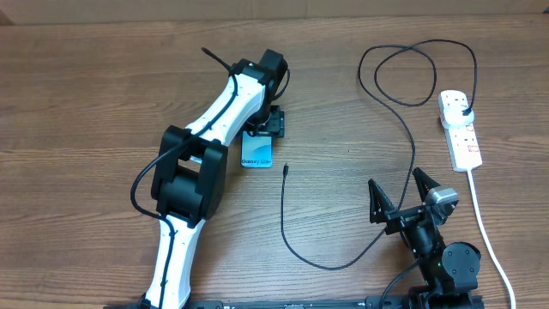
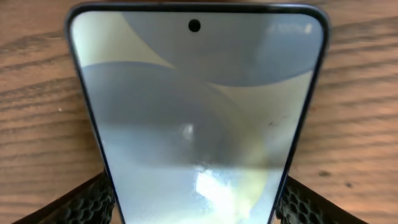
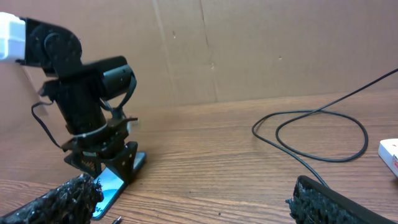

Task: Plug charger to phone and switch on socket
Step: 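Close the left gripper on the phone's top end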

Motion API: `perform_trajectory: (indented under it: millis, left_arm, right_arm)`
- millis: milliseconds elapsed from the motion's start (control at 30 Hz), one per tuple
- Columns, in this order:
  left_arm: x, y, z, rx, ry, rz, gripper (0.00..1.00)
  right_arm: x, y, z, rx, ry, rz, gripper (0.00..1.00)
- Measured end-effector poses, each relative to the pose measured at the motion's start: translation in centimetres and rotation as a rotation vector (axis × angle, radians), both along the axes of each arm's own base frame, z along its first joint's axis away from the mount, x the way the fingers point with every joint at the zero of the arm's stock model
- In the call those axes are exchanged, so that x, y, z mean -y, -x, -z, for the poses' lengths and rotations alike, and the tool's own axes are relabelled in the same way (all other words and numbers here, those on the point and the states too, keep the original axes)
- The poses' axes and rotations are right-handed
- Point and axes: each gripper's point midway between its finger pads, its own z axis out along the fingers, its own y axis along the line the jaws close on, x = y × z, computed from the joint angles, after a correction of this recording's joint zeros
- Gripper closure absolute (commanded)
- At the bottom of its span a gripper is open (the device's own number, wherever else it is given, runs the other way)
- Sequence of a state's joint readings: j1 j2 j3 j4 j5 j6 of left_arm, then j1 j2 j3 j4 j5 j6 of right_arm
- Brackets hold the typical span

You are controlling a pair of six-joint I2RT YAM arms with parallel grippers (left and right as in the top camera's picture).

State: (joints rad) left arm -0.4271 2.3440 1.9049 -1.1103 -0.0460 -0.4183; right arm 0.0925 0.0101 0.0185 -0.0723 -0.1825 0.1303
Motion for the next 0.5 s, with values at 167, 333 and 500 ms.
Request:
perform_trajectory:
  millis: [167, 333, 500]
  left_arm:
    - [0.6, -1.4, 0.4, 0.061, 0.028, 0.002, 0.01]
    - [0.6, -1.5, 0.5, 0.064, 0.029, 0.002, 0.0]
    - [0.6, -1.2, 0.5, 0.059, 0.03, 0.001, 0.09]
  right_arm:
    - [0.0, 0.0, 0.0, -0.001, 0.0, 0.0, 0.0]
    - [0.0, 0.0, 0.0, 0.0, 0.0, 0.0, 0.0]
    - [0.0, 0.0, 0.0, -0.001, 0.0, 0.0, 0.0]
